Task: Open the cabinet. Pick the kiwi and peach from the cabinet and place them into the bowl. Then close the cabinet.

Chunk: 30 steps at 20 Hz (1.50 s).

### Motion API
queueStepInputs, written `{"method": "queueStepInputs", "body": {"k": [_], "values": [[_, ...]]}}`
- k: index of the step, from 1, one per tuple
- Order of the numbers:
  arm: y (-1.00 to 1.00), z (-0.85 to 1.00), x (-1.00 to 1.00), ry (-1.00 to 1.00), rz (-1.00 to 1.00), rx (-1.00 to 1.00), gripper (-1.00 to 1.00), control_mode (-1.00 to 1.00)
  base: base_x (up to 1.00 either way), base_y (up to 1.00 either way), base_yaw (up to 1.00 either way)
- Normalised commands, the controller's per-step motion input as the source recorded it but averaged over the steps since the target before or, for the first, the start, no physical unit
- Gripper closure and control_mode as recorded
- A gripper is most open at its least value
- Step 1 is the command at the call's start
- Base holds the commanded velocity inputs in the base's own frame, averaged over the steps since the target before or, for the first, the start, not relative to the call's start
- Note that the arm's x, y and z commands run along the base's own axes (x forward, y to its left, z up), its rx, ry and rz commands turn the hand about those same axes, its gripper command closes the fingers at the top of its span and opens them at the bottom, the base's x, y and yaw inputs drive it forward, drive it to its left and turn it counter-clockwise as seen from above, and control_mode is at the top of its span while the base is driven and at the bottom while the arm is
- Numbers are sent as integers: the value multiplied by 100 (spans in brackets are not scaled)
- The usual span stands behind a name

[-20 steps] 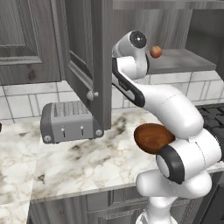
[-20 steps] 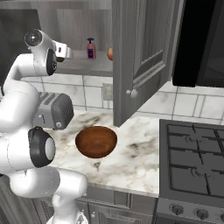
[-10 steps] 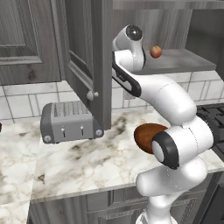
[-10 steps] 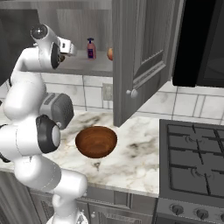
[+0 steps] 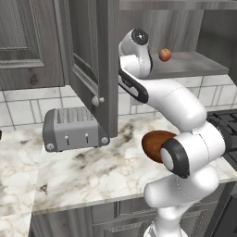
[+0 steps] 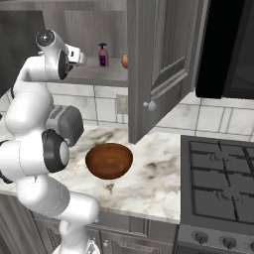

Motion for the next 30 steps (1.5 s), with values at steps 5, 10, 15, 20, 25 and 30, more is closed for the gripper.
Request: {"method": "queueStepInputs", "body": {"k": [5, 10, 15, 20, 25, 30], "values": [[1, -10, 0, 0, 0, 5, 100, -100, 0, 0, 0], [-1, 1, -21, -5, 0, 0, 100, -100, 0, 0, 0], [-25, 18, -79, -16, -1, 0, 100, -100, 0, 0, 0], [-58, 22, -100, -4, -7, 0, 100, -100, 0, 0, 0], [-64, 34, -100, 2, -14, 0, 100, -100, 0, 0, 0], [-58, -12, -92, 4, -7, -1, 100, -100, 0, 0, 0]]}}
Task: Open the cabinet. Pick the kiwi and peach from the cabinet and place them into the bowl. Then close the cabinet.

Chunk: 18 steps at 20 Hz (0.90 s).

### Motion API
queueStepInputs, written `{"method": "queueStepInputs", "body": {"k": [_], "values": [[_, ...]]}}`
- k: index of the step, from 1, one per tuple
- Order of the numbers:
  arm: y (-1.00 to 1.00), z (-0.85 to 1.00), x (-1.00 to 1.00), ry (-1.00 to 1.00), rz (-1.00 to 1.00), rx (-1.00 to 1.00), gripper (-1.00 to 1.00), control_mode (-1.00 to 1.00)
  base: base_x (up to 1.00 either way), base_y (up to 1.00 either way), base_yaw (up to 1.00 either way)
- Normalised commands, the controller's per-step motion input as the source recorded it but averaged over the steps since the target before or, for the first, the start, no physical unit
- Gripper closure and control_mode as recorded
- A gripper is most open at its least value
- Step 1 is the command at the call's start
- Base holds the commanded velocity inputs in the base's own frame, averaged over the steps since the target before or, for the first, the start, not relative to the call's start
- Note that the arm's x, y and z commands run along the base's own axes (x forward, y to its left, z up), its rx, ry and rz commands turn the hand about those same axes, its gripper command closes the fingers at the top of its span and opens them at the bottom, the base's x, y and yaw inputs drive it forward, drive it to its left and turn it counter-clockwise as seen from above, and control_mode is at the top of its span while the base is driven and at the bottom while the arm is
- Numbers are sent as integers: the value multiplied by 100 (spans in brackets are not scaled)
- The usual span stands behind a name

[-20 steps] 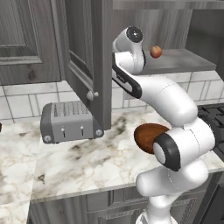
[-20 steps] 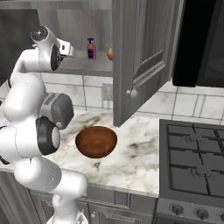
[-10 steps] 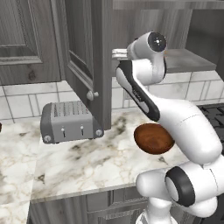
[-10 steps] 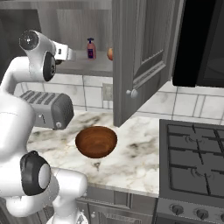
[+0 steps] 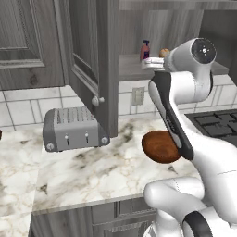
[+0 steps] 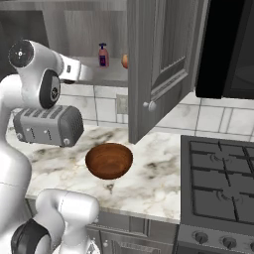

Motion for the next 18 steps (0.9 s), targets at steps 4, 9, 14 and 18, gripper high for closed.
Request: {"method": "queueStepInputs", "body": {"k": [4, 9, 14, 18], "values": [[-53, -53, -84, 2, 0, -2, 100, -100, 0, 0, 0], [-57, -62, -98, 30, -3, -1, 100, -100, 0, 0, 0], [-14, -51, -27, 32, -2, -2, 100, -100, 0, 0, 0], [0, -37, 5, 35, 0, -1, 100, -100, 0, 0, 0]]}}
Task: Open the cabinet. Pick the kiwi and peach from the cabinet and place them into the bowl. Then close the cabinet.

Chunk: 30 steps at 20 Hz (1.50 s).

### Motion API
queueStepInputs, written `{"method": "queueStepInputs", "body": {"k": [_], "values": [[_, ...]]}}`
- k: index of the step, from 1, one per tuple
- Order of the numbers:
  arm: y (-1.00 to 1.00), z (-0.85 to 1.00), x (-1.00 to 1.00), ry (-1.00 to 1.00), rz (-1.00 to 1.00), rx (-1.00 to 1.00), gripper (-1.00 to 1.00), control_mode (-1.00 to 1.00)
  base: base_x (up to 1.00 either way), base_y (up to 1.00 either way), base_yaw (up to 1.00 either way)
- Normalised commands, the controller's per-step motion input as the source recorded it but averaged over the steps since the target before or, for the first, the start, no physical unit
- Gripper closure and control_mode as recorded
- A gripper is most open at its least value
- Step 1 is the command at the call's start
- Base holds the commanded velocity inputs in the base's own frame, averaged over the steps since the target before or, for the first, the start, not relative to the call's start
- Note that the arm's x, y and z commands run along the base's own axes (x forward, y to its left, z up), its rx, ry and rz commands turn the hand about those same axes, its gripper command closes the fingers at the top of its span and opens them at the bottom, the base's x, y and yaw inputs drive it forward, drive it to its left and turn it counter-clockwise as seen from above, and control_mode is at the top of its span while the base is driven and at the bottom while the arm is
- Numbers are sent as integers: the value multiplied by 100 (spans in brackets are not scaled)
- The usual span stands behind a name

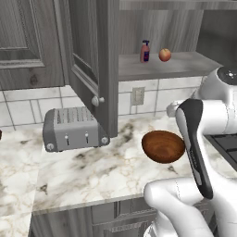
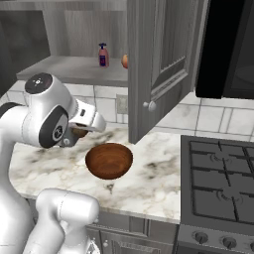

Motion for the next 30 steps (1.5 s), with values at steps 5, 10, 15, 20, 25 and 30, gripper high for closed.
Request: {"method": "queueStepInputs", "body": {"k": [5, 10, 15, 20, 25, 30], "values": [[0, -65, 4, 28, 0, 0, 100, -100, 0, 0, 0], [0, -83, 0, 7, 0, 5, 100, -100, 0, 0, 0], [0, -58, 1, -3, 0, 11, 100, -100, 0, 0, 0], [0, -36, 26, -5, 0, 8, 100, -100, 0, 0, 0], [0, -6, 63, -1, 0, 1, 100, -100, 0, 0, 0], [-1, -2, 51, 4, 0, 0, 100, -100, 0, 0, 0]]}}
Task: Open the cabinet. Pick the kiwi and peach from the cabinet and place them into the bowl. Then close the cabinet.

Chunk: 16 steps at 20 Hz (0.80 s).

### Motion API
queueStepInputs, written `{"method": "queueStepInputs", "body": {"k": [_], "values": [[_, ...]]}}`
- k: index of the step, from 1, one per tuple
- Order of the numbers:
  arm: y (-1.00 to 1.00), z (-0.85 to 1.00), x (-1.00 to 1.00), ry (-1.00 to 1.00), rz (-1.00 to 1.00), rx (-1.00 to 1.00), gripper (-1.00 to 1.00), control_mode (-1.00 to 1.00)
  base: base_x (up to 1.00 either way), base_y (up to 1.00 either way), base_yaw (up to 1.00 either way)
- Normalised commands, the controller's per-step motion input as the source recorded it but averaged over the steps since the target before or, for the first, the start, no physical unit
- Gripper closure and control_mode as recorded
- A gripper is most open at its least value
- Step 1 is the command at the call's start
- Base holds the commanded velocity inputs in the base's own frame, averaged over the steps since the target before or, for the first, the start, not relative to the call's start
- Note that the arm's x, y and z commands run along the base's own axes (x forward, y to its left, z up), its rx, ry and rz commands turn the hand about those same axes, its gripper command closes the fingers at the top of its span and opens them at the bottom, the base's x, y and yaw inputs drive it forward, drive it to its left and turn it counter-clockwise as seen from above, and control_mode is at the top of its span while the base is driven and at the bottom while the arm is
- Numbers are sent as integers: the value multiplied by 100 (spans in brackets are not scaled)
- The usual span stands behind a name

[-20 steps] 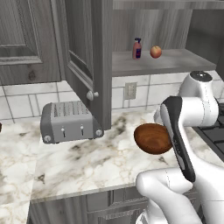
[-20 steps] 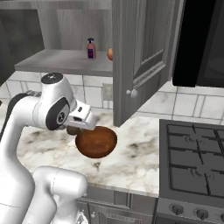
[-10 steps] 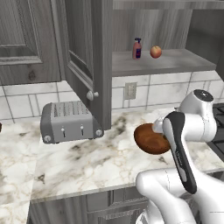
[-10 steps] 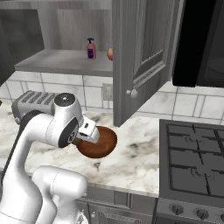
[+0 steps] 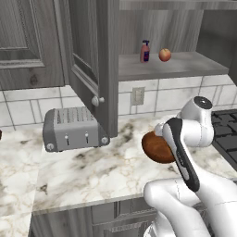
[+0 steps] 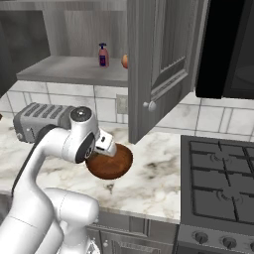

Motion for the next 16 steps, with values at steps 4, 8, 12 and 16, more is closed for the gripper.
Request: {"method": "queueStepInputs", "body": {"k": [4, 8, 12, 16], "values": [[-17, -30, 33, 0, 0, 0, 100, -100, 0, 0, 0], [-16, -39, 27, -7, 0, 0, 100, -100, 0, 0, 0], [-3, -39, 26, -15, 0, 0, 100, -100, 0, 0, 0], [0, -45, 24, -18, 0, 0, 100, -100, 0, 0, 0]]}}
